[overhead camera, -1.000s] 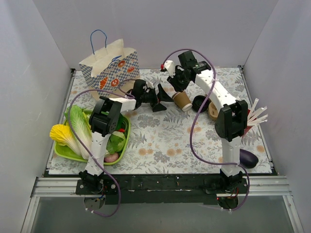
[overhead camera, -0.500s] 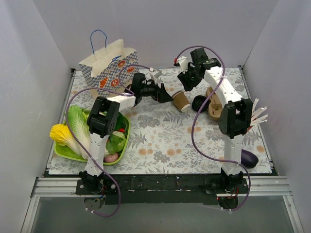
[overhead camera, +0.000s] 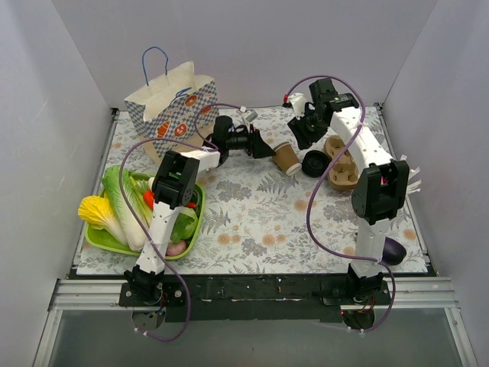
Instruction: Pack the takeout coffee
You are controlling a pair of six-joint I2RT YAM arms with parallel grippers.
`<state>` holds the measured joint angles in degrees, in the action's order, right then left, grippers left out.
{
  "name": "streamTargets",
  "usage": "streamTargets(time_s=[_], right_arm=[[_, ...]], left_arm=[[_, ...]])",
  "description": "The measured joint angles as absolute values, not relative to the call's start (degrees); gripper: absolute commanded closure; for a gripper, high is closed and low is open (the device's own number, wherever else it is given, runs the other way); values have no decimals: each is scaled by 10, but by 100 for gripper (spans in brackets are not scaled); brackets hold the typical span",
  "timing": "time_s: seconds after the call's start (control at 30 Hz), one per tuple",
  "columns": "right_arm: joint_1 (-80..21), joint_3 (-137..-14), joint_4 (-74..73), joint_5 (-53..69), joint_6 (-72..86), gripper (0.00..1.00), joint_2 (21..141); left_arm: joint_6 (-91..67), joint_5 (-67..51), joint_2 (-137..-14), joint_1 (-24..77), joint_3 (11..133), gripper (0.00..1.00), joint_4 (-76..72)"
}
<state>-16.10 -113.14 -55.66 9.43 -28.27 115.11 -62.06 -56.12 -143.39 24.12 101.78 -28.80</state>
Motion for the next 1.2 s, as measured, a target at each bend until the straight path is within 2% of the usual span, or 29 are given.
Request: streamTargets(time_s=[0.3,0.5,0.53,0.73,0.77,0.97,1.03,1.1,1.17,1.2], right_arm=[[-161,-1115,-564,96,-285,48,1144],[-161,-1112,-566,100,-285,49,1144],[-161,-1111,-566,101,-285,49,1144],[-161,-1109,-567,108,-285,50,1144],[-161,-1109,-567,109,-285,50,1144],[-161,-1108,-567,125,-285,50,1144],[-161,-1108,-569,142,-284,46,1144],[-161,-1107,-569,167,-278,35,1144],[-161,-1107,-566,194,-259,18,1144],[-161,-1107,-562,210,-248,17,1145]], left_arm=[[-652,-605,-1440,245,1022,66,-308],[-659,-632,-1439,246,1015,76,-309],[-658,-636,-1439,247,1011,80,-309],[-649,-649,-1426,247,981,85,-295],[-648,-649,-1422,247,976,89,-291],[-639,-650,-1359,247,918,100,-266],[-627,-648,-1328,248,907,100,-236],[-599,-638,-1296,248,907,100,-186],[-560,-618,-1257,248,908,100,-122],[-540,-607,-1236,248,909,100,-87]])
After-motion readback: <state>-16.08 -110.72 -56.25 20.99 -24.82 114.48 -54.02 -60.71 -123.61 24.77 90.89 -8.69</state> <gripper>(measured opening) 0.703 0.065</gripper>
